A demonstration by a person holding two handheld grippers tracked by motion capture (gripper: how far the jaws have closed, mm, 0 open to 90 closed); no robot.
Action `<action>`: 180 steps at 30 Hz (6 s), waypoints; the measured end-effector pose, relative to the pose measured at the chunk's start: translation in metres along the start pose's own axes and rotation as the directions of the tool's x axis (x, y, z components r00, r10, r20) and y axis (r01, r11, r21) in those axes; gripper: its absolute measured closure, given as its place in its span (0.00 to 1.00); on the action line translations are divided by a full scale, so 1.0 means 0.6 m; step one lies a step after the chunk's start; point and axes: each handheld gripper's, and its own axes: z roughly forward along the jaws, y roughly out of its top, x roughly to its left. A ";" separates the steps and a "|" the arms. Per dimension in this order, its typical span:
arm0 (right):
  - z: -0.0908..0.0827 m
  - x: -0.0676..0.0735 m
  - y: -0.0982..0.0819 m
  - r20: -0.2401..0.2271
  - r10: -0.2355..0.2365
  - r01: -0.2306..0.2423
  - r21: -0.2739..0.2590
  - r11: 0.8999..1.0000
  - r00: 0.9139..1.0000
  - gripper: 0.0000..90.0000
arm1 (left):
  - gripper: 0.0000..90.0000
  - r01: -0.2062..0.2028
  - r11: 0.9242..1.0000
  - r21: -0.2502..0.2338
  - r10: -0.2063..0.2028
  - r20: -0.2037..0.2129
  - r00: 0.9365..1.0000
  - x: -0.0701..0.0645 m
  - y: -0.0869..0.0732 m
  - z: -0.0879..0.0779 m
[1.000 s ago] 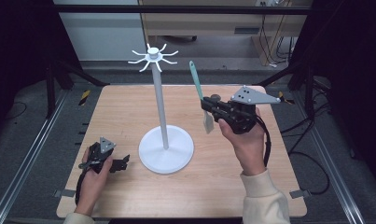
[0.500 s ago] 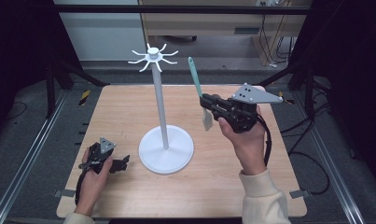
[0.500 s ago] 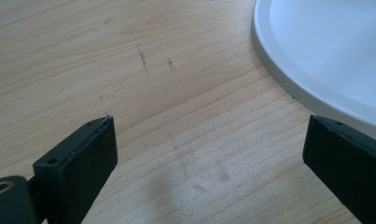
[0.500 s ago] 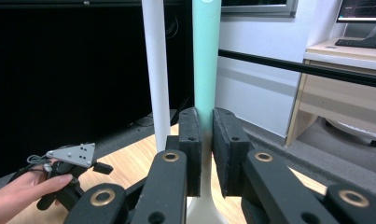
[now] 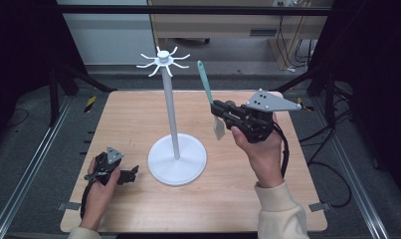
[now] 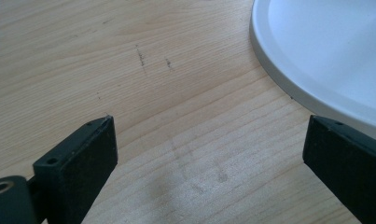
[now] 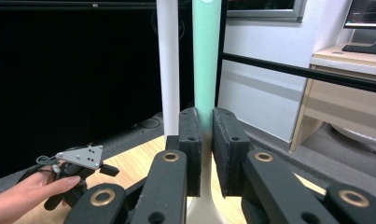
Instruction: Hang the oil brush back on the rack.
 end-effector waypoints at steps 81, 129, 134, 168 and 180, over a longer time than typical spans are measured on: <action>0.105 0.024 -0.015 -0.043 0.027 -0.026 0.009 1.000 0.999 0.89 | 0.03 -0.005 1.000 0.004 0.005 0.002 1.000 -0.001 -0.001 -0.001; 0.032 0.002 -0.061 0.164 -0.090 0.053 0.214 0.975 0.982 0.20 | 0.03 -0.012 1.000 0.010 0.012 0.000 1.000 -0.001 -0.002 0.000; 0.022 -0.005 -0.079 0.173 -0.084 0.042 0.233 0.971 0.981 0.16 | 0.03 -0.010 1.000 0.009 0.010 -0.002 1.000 -0.001 -0.002 0.000; -0.066 -0.125 -0.238 0.379 -0.021 -0.129 0.366 0.922 0.925 0.15 | 0.03 -0.008 1.000 -0.002 0.008 -0.004 1.000 -0.002 0.001 -0.001; -0.052 -0.135 -0.299 0.379 -0.056 -0.112 0.408 0.906 0.924 0.14 | 0.03 -0.011 1.000 -0.005 0.011 -0.005 1.000 -0.002 0.001 -0.001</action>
